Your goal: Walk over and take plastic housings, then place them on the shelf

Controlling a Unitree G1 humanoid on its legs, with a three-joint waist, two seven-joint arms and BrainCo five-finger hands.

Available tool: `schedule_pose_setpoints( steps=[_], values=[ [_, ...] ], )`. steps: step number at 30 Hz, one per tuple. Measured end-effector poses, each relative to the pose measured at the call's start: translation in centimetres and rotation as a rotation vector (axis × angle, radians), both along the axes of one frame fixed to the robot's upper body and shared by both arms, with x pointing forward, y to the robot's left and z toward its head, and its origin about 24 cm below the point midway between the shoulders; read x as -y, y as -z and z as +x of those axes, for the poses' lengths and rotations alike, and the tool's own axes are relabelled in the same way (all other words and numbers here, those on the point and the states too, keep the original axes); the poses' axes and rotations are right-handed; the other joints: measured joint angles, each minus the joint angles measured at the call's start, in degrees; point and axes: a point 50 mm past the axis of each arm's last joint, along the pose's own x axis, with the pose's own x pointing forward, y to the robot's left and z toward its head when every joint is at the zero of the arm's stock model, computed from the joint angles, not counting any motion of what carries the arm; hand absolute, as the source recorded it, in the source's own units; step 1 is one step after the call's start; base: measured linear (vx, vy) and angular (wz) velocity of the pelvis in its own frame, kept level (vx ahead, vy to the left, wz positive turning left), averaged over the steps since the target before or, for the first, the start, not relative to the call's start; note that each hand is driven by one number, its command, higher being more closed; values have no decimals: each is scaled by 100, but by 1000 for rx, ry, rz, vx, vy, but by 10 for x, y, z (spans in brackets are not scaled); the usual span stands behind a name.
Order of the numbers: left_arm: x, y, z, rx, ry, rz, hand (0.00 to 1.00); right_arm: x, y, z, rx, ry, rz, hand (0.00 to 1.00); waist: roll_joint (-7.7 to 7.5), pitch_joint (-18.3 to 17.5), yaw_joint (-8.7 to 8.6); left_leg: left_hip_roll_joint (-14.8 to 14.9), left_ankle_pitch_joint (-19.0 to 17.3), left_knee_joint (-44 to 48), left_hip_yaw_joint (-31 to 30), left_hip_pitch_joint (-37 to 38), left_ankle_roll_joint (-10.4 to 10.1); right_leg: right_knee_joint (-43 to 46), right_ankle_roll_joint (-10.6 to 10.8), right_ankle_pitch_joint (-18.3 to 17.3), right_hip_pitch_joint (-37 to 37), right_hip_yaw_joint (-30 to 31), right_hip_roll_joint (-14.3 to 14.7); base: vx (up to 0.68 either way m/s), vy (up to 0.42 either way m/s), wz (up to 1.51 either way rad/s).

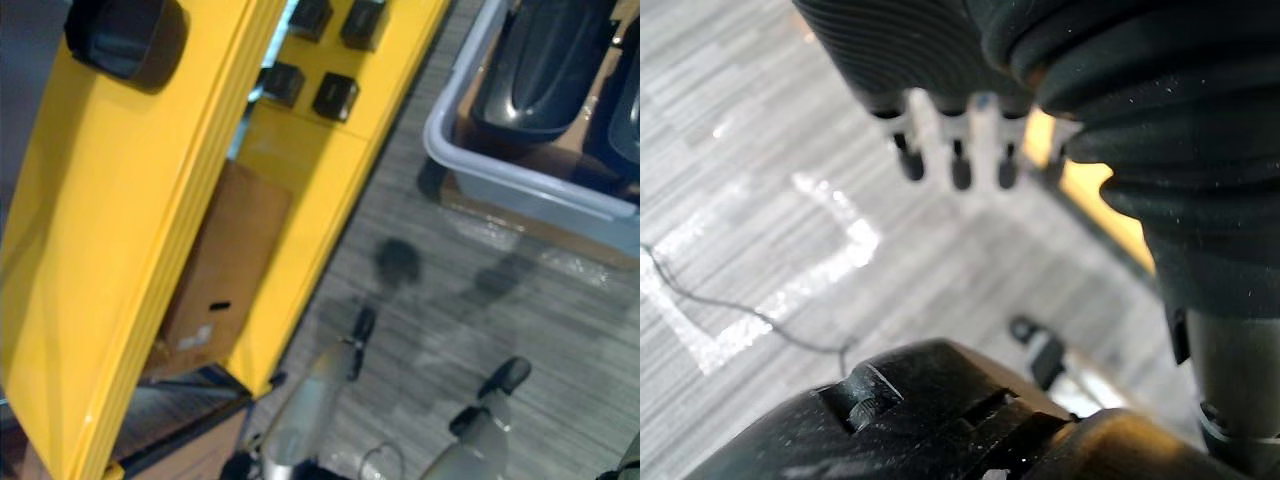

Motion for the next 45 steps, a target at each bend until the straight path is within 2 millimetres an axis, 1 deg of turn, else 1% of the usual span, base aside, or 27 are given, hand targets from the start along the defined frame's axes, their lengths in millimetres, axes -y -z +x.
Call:
schedule_pose_setpoints(
  steps=[3, 5, 7, 10, 14, 17, 19, 21, 22, 24, 25, 26, 28, 31, 33, 35, 36, 37, 38, 40, 41, 42, 43, 44, 45],
  values=[
    [-1, 0, 0, 1, 4, 2, 0, 3, 7, -5, -107, 22, -6, 100, 1, 0, 7, -8, -2, 4, -74, 0, -2, 18, 8, -32, 61, -99, -1, -4, -1, 12],
    [-1, -1, 2, 7, 8, 3, 0, 7, 13, -9, -158, 56, -12, 100, 1, 0, 65, -14, -2, 8, -94, 0, -2, 51, 17, -59, 77, -130, -11, -33, 3, 9],
    [-3, -1, 2, 11, 12, 10, 0, 8, 14, -11, -156, 74, -10, 100, 0, 0, 92, -22, -2, 14, -102, 0, 0, 74, 2, -79, 80, -139, -22, -35, 9, 6],
    [-9, -4, 6, 32, 16, 24, 0, 10, 13, -13, -107, 116, -31, 100, -1, 0, 92, -61, -1, 21, -105, 1, 2, 91, 8, -84, 90, -145, -60, -20, 10, 3],
    [-9, -9, 15, 75, 15, 20, 0, 8, 8, -10, -59, 165, -142, 100, -8, 6, 65, -60, -1, 27, -99, 28, 2, 89, 12, -79, 114, -139, -60, 0, 0, 0],
    [-8, -11, 19, 92, 12, 19, 0, 5, 3, -7, -9, 204, -218, 100, -38, 28, -19, -50, -2, 33, -88, 68, 1, 69, 20, -67, 170, -137, -50, 0, 0, 0],
    [-8, -13, 22, 112, 8, 16, 0, 0, 11, -3, -19, 228, -264, 100, -128, 95, -96, -28, -47, 46, -57, 203, 13, -6, 28, -48, 322, -123, -23, -5, 8, -7],
    [-8, -15, 26, 124, -9, 23, 0, -6, 12, 5, 1, 220, -308, 100, -153, 114, -142, 49, -143, 168, -32, 228, 11, -52, 22, -40, 393, -97, 55, -14, 12, -17],
    [-10, -16, 28, 131, -36, 20, 0, -12, 10, 10, 20, 208, -342, 100, -189, 141, -198, 91, -179, 212, -20, 241, 8, -82, 8, -28, 425, -82, 101, -17, 7, -16],
    [-13, -19, 32, 148, -68, 27, 0, -18, 5, 15, 34, 193, -404, 100, -259, 192, -252, 134, -182, 189, 33, 301, 6, -175, -4, 18, 474, -41, 146, -12, -4, -17],
    [-16, -19, 33, 155, -84, 36, 0, -22, 4, 18, 37, 189, -438, 100, -341, 252, -274, 158, -186, 182, 70, 356, 5, -202, -4, 30, 510, -2, 165, -10, -3, -16],
    [-16, -20, 34, 158, -93, 43, 0, -23, 3, 19, 38, 188, -452, 100, -376, 277, -291, 162, -187, 179, 73, 373, 5, -205, -4, 30, 526, 1, 169, -9, 4, -8],
    [-20, -21, 35, 160, -125, 72, 0, -28, 4, 23, 56, 191, -476, 100, -501, 366, -369, 172, -187, 160, 73, 473, 4, -236, -3, 33, 641, -5, 181, -4, 4, 2],
    [-22, -25, 41, 191, -158, 105, 0, -33, 1, 26, 86, 188, -503, 100, -565, 410, -381, 175, -186, 121, 84, 558, 4, -270, -8, 49, 714, -6, 185, -10, 7, -1],
    [-31, -32, 48, 247, -228, 158, 0, -39, -1, 30, 111, 177, -537, 100, -602, 436, -386, 202, -177, 106, 84, 581, -8, -273, -7, 52, 730, -7, 209, -15, 3, -1],
    [-45, -44, 57, 324, -335, 246, 0, -46, 5, 35, 132, 166, -571, 100, -642, 463, -389, 232, -167, 21, 85, 708, -21, -305, -7, 52, 850, -15, 237, 0, 0, 0],
    [-49, -48, 60, 345, -354, 272, 0, -47, 5, 36, 143, 165, -579, 100, -663, 478, -392, 232, -149, -14, 87, 741, -27, -316, -7, 51, 873, -17, 236, 0, 0, 0],
    [-56, -57, 66, 398, -382, 321, 0, -50, 4, 37, 168, 165, -600, 100, -708, 508, -398, 238, -118, -71, 81, 768, -40, -321, -9, 51, 885, -32, 240, -21, -3, 3],
    [-60, -62, 70, 426, -404, 342, 0, -52, 4, 38, 176, 166, -605, 100, -735, 526, -402, 239, -94, -109, 80, 779, -48, -325, -9, 51, 886, -38, 240, -24, -8, 5],
    [-71, -81, 83, 521, -478, 419, 0, -55, 6, 38, 212, 181, -628, 100, -847, 586, -416, 241, -2, -237, 48, 827, -74, -346, -9, 51, 909, -92, 241, -13, -16, 10],
    [-72, -86, 86, 544, -486, 437, 0, -56, 7, 38, 224, 185, -638, 100, -858, 592, -418, 242, 14, -257, 28, 828, -84, -353, -10, 52, 919, -118, 246, -3, -18, 14],
    [-72, -95, 91, 590, -494, 472, 0, -58, 6, 38, 240, 192, -659, 100, -888, 599, -429, 246, 43, -294, -1, 842, -91, -390, -25, 64, 954, -151, 261, 1, -15, 10],
    [-73, -103, 96, 629, -490, 510, 0, -63, 8, 41, 263, 186, -666, 100, -943, 606, -439, 254, 73, -349, 2, 894, -102, -421, -41, 78, 989, -152, 269, 5, -13, 6],
    [-74, -107, 98, 649, -487, 534, 0, -66, 10, 43, 272, 182, -667, 100, -983, 602, -442, 258, 91, -388, 8, 932, -106, -426, -41, 78, 1005, -152, 269, 0, 0, 0],
    [-76, -117, 101, 693, -494, 590, 0, -74, 14, 47, 296, 164, -673, 100, -1072, 592, -452, 271, 113, -443, 20, 992, -113, -440, -43, 79, 1042, -153, 275, 0, 0, 0]
  ],
)
